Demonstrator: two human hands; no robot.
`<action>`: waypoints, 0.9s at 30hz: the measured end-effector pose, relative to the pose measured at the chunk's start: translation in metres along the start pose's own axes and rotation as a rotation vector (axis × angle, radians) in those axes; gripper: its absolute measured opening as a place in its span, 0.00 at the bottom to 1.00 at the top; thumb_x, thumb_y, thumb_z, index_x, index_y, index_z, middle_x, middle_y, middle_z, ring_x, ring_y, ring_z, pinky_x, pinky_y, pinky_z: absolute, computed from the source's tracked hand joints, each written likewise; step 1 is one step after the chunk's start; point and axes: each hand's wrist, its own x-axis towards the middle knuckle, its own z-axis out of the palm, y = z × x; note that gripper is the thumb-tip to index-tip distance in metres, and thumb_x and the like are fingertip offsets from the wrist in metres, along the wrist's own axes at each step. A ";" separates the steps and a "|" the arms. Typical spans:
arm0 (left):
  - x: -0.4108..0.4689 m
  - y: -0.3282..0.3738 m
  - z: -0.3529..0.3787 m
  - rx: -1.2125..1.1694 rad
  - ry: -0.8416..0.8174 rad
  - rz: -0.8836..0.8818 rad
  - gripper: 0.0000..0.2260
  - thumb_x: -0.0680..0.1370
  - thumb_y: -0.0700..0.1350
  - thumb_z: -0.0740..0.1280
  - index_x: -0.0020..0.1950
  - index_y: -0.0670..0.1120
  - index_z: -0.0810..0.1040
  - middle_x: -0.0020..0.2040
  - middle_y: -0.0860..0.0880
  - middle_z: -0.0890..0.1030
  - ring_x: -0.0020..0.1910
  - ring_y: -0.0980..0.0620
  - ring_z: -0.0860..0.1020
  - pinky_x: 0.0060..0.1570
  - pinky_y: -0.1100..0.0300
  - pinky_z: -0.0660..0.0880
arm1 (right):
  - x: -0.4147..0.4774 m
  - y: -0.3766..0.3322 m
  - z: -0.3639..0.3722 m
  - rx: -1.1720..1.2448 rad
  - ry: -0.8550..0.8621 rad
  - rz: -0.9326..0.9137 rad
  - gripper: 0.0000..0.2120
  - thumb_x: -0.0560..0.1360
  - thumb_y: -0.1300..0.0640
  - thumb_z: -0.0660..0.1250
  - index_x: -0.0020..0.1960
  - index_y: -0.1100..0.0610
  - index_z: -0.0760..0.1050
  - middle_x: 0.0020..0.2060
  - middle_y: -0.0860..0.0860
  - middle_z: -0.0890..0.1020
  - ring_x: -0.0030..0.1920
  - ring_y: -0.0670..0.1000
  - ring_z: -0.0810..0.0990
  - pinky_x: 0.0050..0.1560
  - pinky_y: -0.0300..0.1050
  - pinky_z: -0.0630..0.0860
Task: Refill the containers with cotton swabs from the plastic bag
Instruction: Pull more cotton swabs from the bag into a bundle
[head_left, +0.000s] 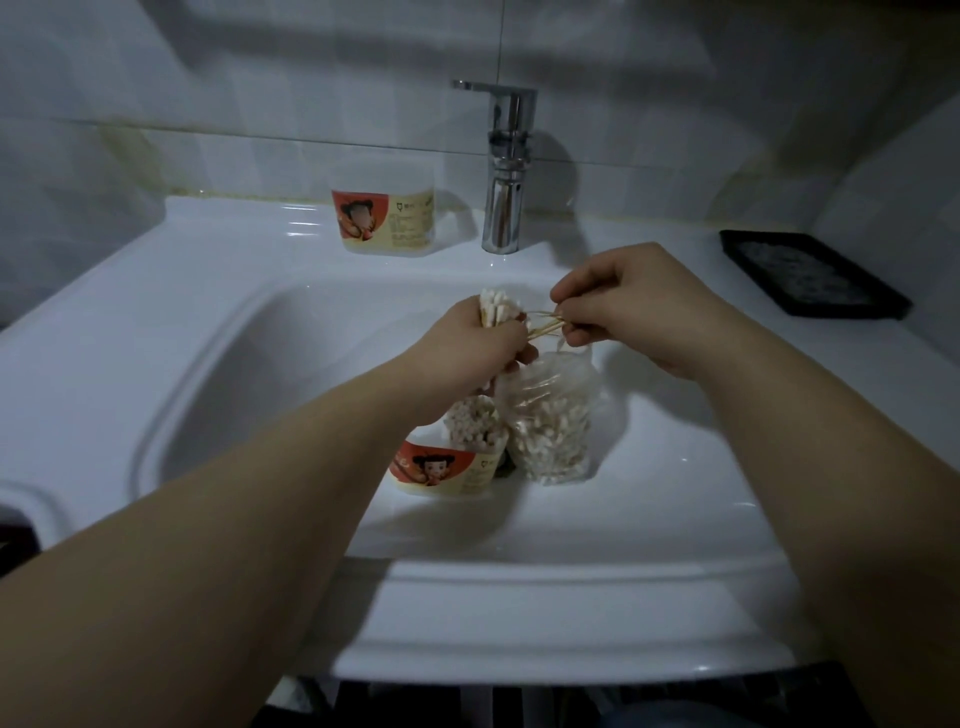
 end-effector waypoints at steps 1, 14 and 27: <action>0.000 0.000 0.000 -0.012 0.001 -0.016 0.06 0.82 0.41 0.62 0.51 0.45 0.80 0.37 0.51 0.82 0.36 0.52 0.77 0.34 0.60 0.72 | -0.001 -0.001 -0.001 0.007 0.006 -0.005 0.06 0.75 0.69 0.72 0.46 0.60 0.83 0.36 0.60 0.85 0.36 0.53 0.85 0.47 0.45 0.84; 0.006 0.000 -0.002 -0.212 0.193 0.069 0.06 0.82 0.45 0.67 0.48 0.45 0.81 0.33 0.52 0.82 0.34 0.53 0.80 0.41 0.56 0.74 | -0.001 -0.010 -0.007 0.477 0.070 0.081 0.06 0.76 0.74 0.68 0.49 0.66 0.79 0.40 0.60 0.81 0.33 0.50 0.83 0.39 0.38 0.82; 0.005 0.000 -0.003 -0.220 0.112 0.140 0.12 0.79 0.51 0.72 0.43 0.44 0.77 0.31 0.49 0.75 0.33 0.50 0.73 0.38 0.53 0.68 | -0.005 -0.008 0.014 0.594 -0.128 0.167 0.08 0.78 0.74 0.65 0.53 0.64 0.77 0.40 0.58 0.84 0.34 0.49 0.83 0.40 0.40 0.83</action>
